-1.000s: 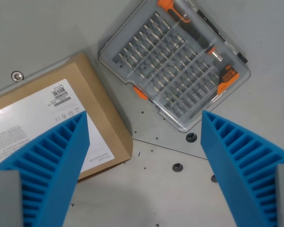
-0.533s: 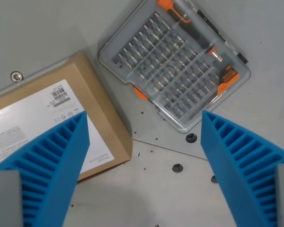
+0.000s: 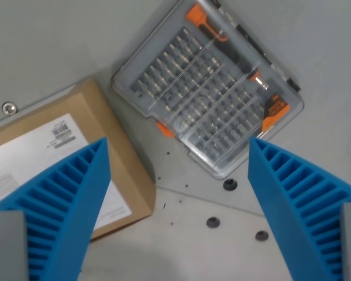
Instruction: Move above the white socket
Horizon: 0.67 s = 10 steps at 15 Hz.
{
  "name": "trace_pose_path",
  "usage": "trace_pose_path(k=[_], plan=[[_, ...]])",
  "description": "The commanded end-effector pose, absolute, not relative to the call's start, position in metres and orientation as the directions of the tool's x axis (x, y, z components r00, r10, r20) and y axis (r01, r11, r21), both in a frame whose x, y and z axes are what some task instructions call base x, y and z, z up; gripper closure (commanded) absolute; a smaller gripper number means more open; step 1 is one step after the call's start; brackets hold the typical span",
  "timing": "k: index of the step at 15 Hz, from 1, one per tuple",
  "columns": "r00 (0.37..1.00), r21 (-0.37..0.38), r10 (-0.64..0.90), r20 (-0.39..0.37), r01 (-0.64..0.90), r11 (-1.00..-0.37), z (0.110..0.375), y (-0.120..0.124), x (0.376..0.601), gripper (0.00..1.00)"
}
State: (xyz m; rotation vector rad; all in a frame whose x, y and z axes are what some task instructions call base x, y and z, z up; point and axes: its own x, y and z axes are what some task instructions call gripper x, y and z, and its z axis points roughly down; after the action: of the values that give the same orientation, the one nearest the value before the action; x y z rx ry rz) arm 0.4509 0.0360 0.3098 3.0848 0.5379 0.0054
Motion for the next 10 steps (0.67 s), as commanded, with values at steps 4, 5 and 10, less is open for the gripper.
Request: trace_pose_path(k=[4,5,10], plan=[[0.925,0.008,0.379,-0.015,0.379,-0.925,0.296,0.023,0.478,0.0],[0.925,0.01,0.379,-0.017,0.379,-0.925,0.293,0.021,0.482,0.0],[0.922,0.015,0.388,-0.014,0.388,-0.922,0.278,0.014,0.498,0.0]])
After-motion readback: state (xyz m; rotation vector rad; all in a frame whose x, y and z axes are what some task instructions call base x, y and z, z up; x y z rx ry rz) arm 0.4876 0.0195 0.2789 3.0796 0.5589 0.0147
